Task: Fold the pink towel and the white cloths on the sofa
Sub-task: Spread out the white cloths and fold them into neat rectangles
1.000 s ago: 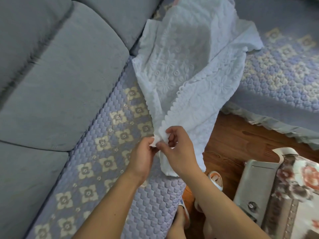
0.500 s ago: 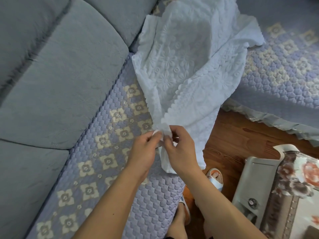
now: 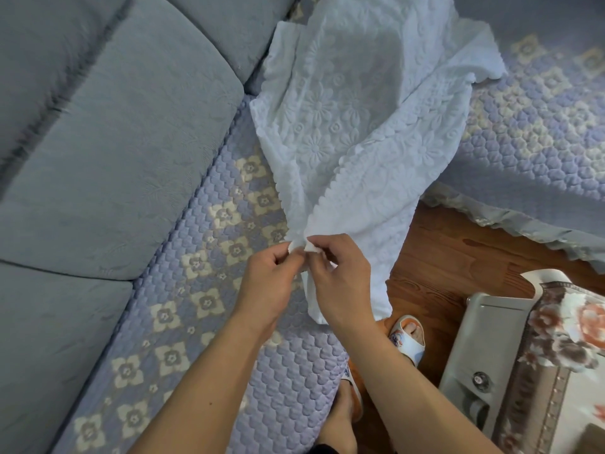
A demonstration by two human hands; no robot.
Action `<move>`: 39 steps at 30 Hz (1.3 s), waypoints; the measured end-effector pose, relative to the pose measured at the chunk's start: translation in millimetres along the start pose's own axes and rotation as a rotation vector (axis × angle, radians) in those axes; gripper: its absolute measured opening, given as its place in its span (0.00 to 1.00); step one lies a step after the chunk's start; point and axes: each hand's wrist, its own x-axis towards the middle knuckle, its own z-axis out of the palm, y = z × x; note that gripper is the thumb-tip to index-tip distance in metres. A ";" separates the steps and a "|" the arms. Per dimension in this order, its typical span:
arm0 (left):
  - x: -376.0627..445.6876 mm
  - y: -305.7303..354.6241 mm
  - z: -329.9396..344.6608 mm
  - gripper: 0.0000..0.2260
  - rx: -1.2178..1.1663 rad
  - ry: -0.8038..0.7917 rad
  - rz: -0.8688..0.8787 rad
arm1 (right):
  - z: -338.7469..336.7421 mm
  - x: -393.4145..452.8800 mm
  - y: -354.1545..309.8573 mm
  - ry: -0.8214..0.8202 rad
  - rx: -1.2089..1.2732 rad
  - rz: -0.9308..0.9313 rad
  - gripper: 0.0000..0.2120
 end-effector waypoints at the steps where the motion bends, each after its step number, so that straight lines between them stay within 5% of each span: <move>1: -0.1 0.3 -0.5 0.09 0.020 0.020 0.005 | 2.7 -2.1 1.6 0.049 -0.044 -0.044 0.10; 5: -6.1 4.7 0.8 0.12 0.092 0.037 0.014 | 12.2 -8.5 6.0 0.208 -0.138 -0.157 0.11; 13: -7.2 4.9 -6.4 0.15 -0.230 0.053 -0.085 | 14.9 -18.9 12.9 0.115 -0.215 -0.406 0.15; 19: -4.5 11.1 -13.1 0.30 -0.265 -0.109 -0.161 | 13.6 -16.2 22.8 0.083 -0.286 -0.496 0.16; 22: -4.6 12.7 -11.0 0.27 -0.228 -0.095 -0.166 | 12.0 -10.1 16.4 0.111 -0.251 -0.386 0.10; 27: 3.8 8.0 -17.8 0.08 -0.062 0.026 -0.101 | -5.7 2.8 -13.8 0.075 0.262 0.170 0.10; 34: 3.6 5.8 -31.8 0.19 -0.095 0.226 -0.076 | -25.1 6.3 -14.2 0.181 0.322 0.165 0.06; 39: 5.2 5.5 -30.9 0.10 -0.052 0.311 -0.071 | -17.7 -5.0 -20.3 0.117 0.307 0.164 0.09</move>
